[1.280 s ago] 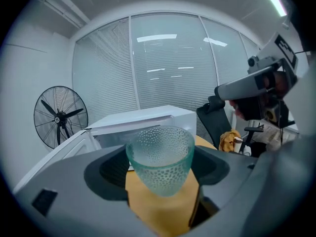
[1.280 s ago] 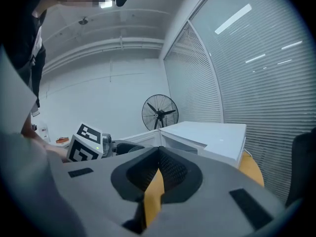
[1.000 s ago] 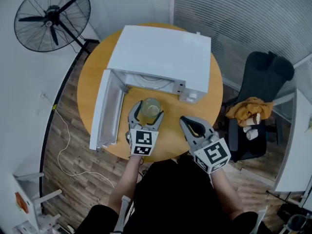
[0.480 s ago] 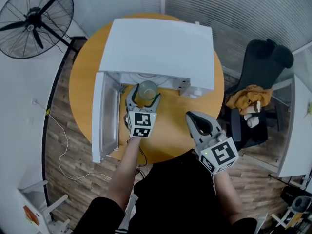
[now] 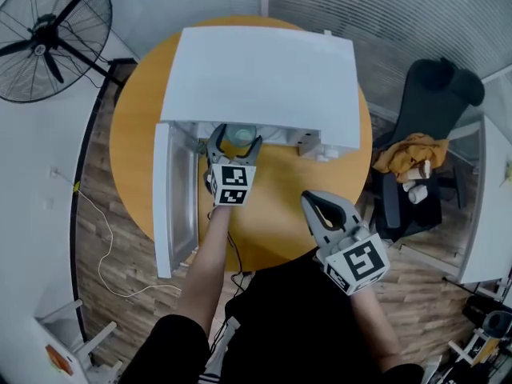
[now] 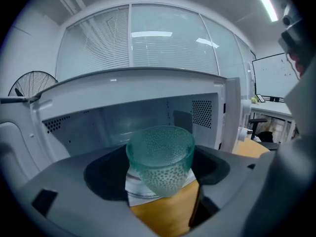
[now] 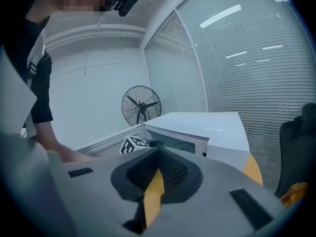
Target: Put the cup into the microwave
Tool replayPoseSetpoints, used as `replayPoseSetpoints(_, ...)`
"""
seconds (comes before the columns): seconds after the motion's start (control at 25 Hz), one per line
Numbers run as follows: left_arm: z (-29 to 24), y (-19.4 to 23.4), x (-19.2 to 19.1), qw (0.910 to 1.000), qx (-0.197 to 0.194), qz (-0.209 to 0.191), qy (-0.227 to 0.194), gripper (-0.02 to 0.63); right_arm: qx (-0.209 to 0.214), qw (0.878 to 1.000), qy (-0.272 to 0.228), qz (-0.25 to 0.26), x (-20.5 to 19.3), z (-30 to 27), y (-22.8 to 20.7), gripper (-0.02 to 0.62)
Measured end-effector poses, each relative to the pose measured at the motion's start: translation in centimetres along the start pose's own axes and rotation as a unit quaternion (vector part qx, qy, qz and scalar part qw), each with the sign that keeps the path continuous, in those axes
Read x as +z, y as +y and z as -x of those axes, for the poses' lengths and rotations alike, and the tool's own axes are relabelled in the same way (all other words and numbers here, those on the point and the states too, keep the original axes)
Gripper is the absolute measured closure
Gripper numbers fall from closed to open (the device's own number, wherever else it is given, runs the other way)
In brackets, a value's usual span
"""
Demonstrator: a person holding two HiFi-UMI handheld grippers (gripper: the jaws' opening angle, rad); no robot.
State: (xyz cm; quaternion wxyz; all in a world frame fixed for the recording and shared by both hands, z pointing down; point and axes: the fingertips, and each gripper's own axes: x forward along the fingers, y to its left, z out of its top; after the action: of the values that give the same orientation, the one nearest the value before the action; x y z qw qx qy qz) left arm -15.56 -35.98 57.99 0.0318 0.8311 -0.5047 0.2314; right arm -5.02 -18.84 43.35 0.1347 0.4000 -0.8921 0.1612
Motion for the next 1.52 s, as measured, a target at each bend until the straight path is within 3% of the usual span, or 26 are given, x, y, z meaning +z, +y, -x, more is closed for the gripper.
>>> replayPoseSetpoints(0.76,-4.3,0.7,-1.0,0.9999,-0.01,-0.007,-0.009,0.232,0.0,1.0,0.022,-0.015,-1.1,-1.8,0.5,0.586)
replayPoseSetpoints(1.52,-8.1,2.1,0.5,0.9977,-0.007,-0.001,-0.068,0.234,-0.003,0.999,0.03,-0.024,-1.7,-1.9,0.6,0.586)
